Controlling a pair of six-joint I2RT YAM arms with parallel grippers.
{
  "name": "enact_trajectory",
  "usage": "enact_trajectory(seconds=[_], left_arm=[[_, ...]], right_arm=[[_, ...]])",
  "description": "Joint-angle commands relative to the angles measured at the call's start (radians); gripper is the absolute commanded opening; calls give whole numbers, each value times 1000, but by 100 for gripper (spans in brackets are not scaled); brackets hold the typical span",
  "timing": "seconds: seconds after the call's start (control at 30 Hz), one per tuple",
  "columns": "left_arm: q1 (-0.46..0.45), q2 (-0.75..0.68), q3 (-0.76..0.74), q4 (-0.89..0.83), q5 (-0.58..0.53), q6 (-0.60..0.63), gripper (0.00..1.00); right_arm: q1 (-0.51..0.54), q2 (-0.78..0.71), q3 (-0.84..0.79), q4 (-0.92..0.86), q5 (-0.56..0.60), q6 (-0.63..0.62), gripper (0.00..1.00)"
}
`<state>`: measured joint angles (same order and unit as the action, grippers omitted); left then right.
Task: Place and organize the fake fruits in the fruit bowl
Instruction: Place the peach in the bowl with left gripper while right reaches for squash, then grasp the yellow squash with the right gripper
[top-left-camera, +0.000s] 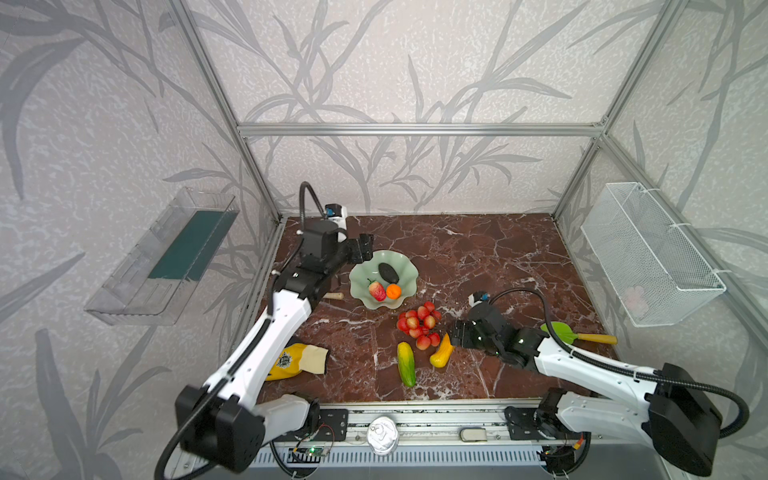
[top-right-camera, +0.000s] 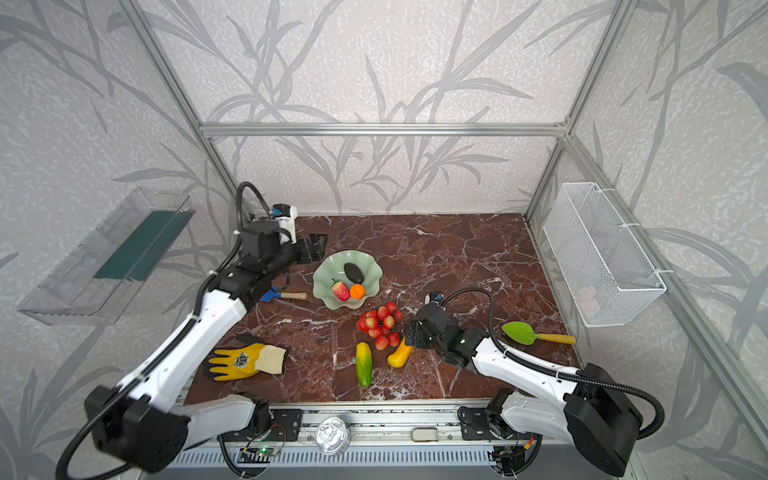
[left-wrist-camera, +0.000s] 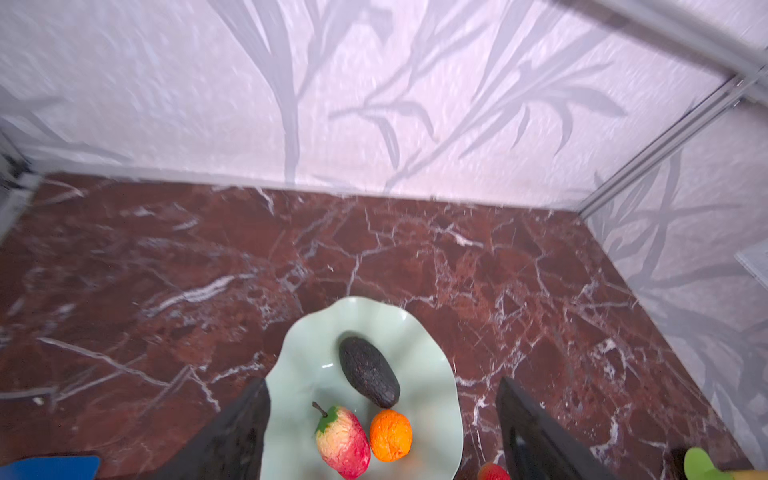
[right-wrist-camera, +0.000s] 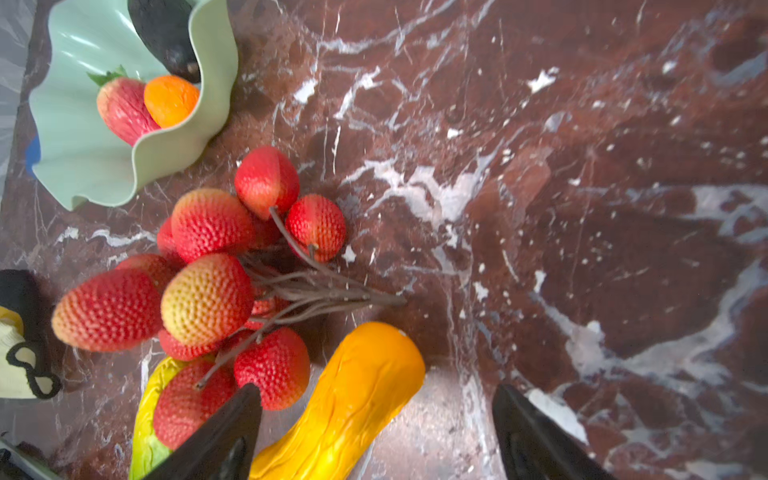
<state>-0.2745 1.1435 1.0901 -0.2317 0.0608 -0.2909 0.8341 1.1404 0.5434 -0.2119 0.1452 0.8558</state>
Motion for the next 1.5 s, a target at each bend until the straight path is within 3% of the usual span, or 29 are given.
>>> enact_trajectory(seconds=[0.0,0.17,0.4,0.7,0.8,0.9,1.0,1.13,1.33,1.47], left_arm=[[19,-111,-124,51,-123,106,90],[49,-263,-267,76,-180,105,94],[72,-285,-306,54,-184,75,94],[140,-269,-295,54,-128,26,94],[155,-274,-301,58,-121,15,94],[166,-274,-303,60,-116,7,94],[172,-271,-305,60,-115,2,94],[177,-266,-307,62,-112,-4,94],[185,-261,-308,65,-108,-9,94],[189,-265,-308,60,-120,-2,94]], right_arm=[[36,19,-17,10,26,109,86],[70,87,-22,99,16,187,84],[83,180,-26,158,30,277,77],[82,231,-47,184,81,349,53],[87,198,-62,164,110,358,43],[88,117,-65,88,183,335,39],[88,5,-46,10,287,258,36],[80,-95,26,15,395,10,35],[31,52,278,133,304,-421,35],[-5,234,463,168,168,-562,35]])
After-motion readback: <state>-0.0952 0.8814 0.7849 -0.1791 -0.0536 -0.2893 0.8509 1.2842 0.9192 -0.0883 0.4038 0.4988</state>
